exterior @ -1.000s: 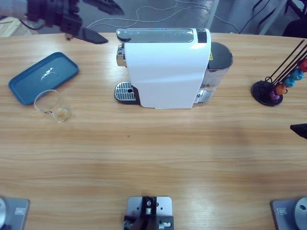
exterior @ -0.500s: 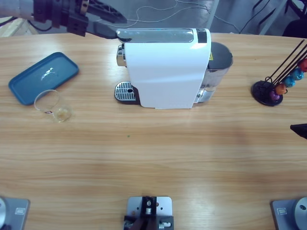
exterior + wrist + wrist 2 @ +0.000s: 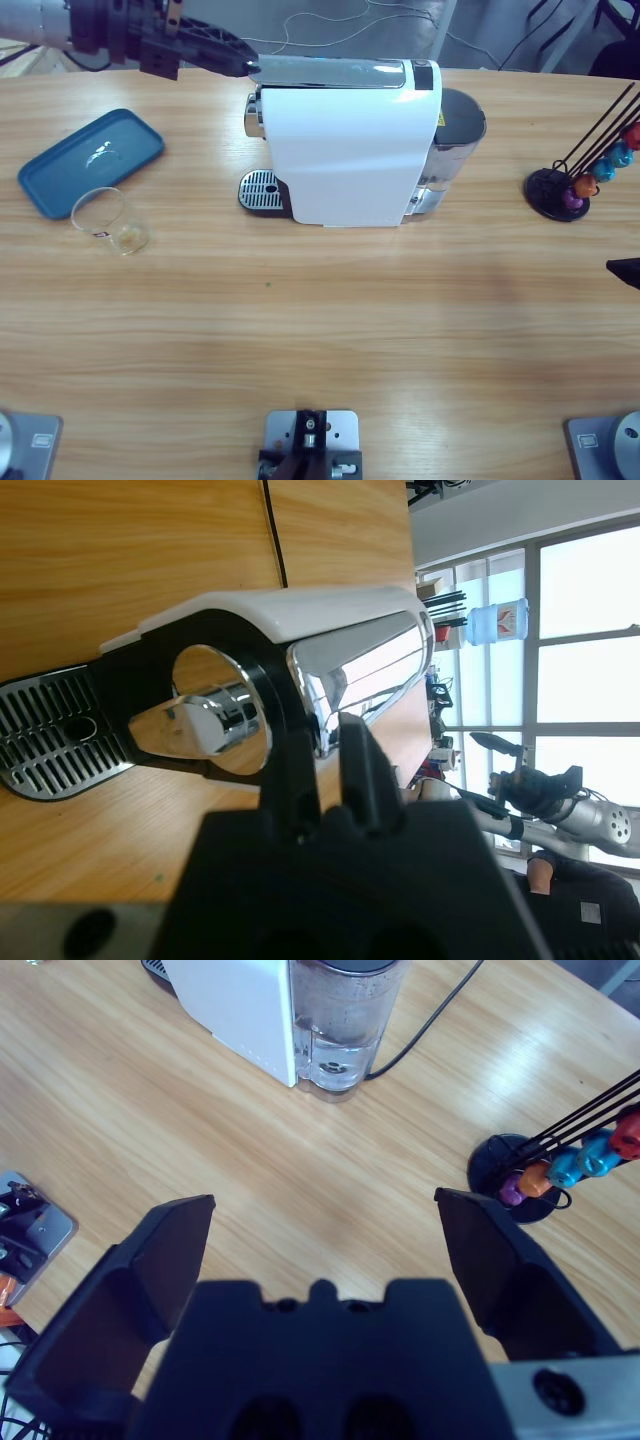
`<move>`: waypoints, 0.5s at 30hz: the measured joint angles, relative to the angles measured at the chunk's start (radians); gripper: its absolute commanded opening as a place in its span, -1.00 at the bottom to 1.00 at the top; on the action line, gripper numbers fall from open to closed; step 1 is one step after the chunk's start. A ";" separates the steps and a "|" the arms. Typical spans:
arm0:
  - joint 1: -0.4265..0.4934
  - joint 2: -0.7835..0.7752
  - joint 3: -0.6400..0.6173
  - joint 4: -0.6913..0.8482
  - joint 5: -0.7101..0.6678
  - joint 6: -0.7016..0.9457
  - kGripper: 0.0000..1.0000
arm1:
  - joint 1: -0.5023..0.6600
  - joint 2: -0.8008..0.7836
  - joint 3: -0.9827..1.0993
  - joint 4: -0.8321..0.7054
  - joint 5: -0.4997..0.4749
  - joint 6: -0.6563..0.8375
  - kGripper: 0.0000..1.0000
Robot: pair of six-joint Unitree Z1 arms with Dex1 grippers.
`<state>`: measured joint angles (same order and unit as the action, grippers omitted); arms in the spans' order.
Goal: Pour coffee
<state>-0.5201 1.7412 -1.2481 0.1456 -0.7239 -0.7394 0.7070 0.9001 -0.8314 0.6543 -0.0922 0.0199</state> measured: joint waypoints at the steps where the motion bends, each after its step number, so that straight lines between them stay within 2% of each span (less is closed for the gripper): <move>1: -0.005 -0.002 -0.020 -0.003 -0.001 0.000 -1.00 | 0.000 0.000 0.001 0.000 -0.001 0.001 0.89; 4: -0.067 -0.029 -0.177 0.005 -0.002 0.000 -1.00 | 0.000 -0.010 0.003 -0.001 -0.015 0.006 0.89; 5: -0.077 -0.041 -0.228 0.023 -0.002 0.000 -0.12 | -0.001 -0.016 0.002 0.001 -0.025 0.007 0.95; 6: -0.082 -0.051 -0.265 0.038 0.001 0.001 0.89 | -0.008 -0.021 -0.002 0.010 -0.038 0.008 0.96; 7: -0.090 -0.061 -0.293 0.048 0.008 0.006 0.98 | -0.026 -0.025 -0.012 0.021 -0.056 0.009 0.95; 10: -0.117 -0.097 -0.312 0.083 0.074 0.102 0.99 | -0.162 -0.040 -0.027 0.031 -0.123 0.035 0.92; 13: -0.150 -0.159 -0.257 0.138 0.186 0.311 1.00 | -0.338 -0.042 -0.029 -0.001 -0.132 0.052 0.84; 15: -0.168 -0.217 -0.201 0.220 0.253 0.491 1.00 | -0.443 -0.026 -0.024 -0.050 -0.107 0.055 0.70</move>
<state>-0.6878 1.5243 -1.4492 0.3653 -0.4712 -0.2486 0.2643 0.8738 -0.8555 0.6038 -0.1989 0.0746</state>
